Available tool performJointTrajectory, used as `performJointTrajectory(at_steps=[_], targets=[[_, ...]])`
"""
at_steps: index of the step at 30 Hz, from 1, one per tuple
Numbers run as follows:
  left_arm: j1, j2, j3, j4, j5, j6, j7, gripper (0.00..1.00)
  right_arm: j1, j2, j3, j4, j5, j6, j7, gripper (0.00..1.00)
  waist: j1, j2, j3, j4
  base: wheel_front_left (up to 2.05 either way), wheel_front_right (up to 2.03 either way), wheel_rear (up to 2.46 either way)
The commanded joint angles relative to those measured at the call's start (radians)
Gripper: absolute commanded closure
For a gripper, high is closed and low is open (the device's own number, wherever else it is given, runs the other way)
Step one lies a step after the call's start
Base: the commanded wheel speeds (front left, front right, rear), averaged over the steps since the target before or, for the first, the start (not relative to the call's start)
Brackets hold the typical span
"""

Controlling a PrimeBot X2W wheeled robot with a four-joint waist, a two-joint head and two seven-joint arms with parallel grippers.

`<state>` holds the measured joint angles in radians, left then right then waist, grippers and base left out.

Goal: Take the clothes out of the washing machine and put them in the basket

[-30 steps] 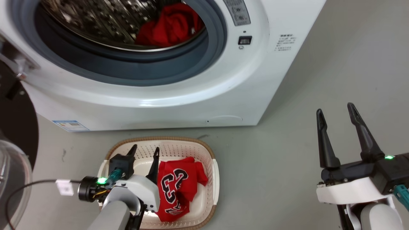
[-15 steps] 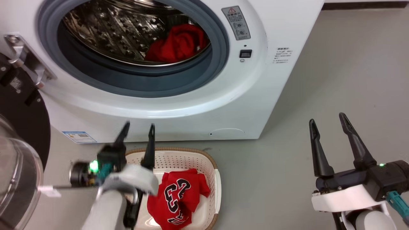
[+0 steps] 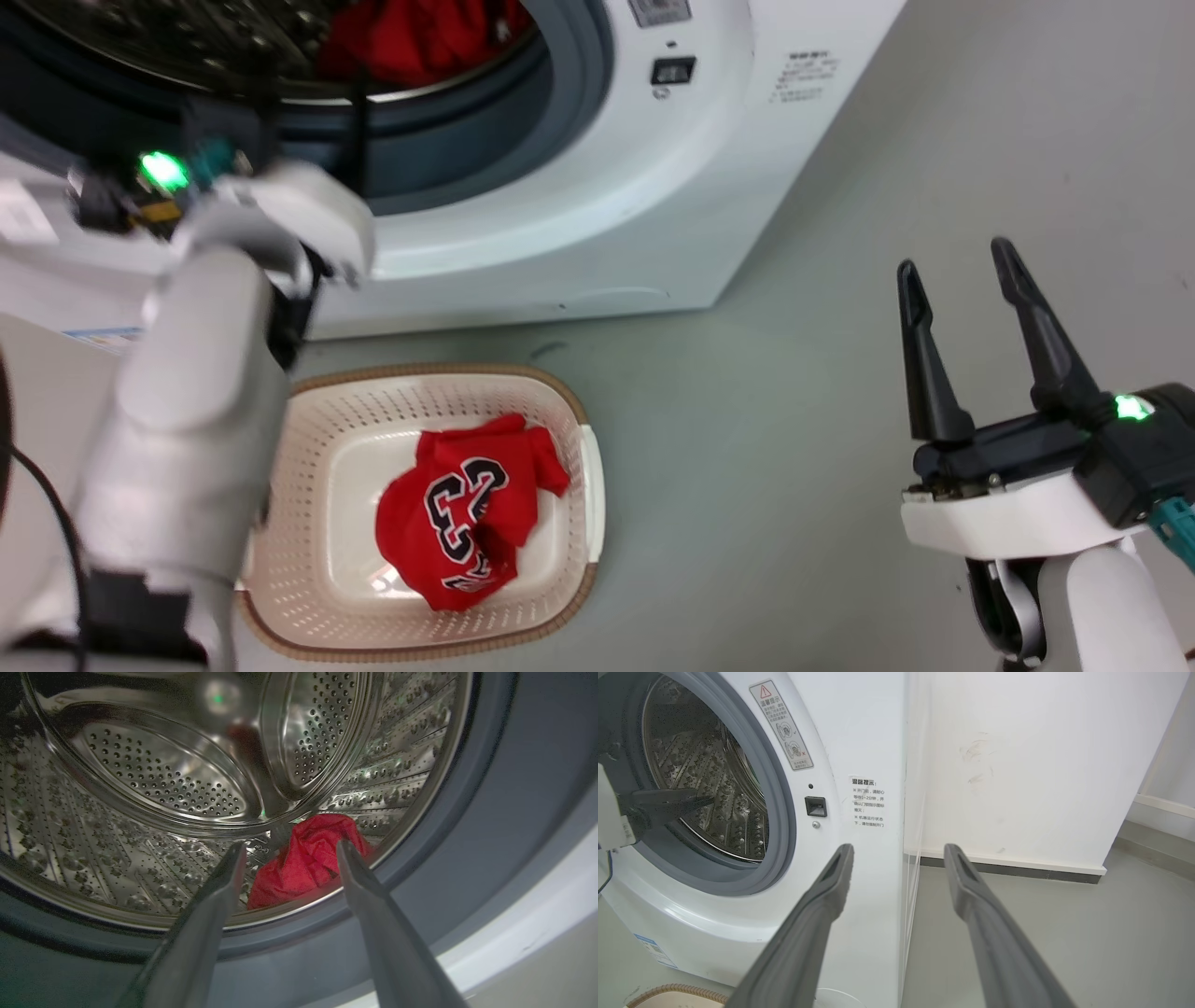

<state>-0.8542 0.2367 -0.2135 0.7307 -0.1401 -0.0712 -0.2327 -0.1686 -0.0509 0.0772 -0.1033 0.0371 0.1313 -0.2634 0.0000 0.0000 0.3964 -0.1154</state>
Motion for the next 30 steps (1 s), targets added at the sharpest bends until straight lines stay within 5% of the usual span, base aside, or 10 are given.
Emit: performJointTrajectory(at_steps=[1, 15, 30], targets=[[-0.073, 0.022, -0.001, 0.041, 0.004, -0.010, 0.026, 0.00, -0.029, 0.002, 0.004, -0.008, 0.014, -0.001, -0.002, 0.00, 0.0000, 0.0000, 0.079, -0.056, 0.00, 0.00, 0.00], [-0.565, 0.109, -0.067, 0.324, -0.051, -0.058, 0.318, 0.00, -0.135, 0.002, 0.018, -0.042, 0.093, -0.001, -0.002, 0.00, 0.0000, 0.0000, 0.313, -0.174, 0.00, 0.00, 0.00], [-0.804, 0.176, -0.239, 0.401, -0.179, -0.058, 0.639, 0.00, -0.180, 0.002, 0.012, -0.067, 0.142, -0.001, -0.002, 0.00, 0.0000, 0.0000, 0.447, -0.214, 0.00, 0.00, 0.00]])
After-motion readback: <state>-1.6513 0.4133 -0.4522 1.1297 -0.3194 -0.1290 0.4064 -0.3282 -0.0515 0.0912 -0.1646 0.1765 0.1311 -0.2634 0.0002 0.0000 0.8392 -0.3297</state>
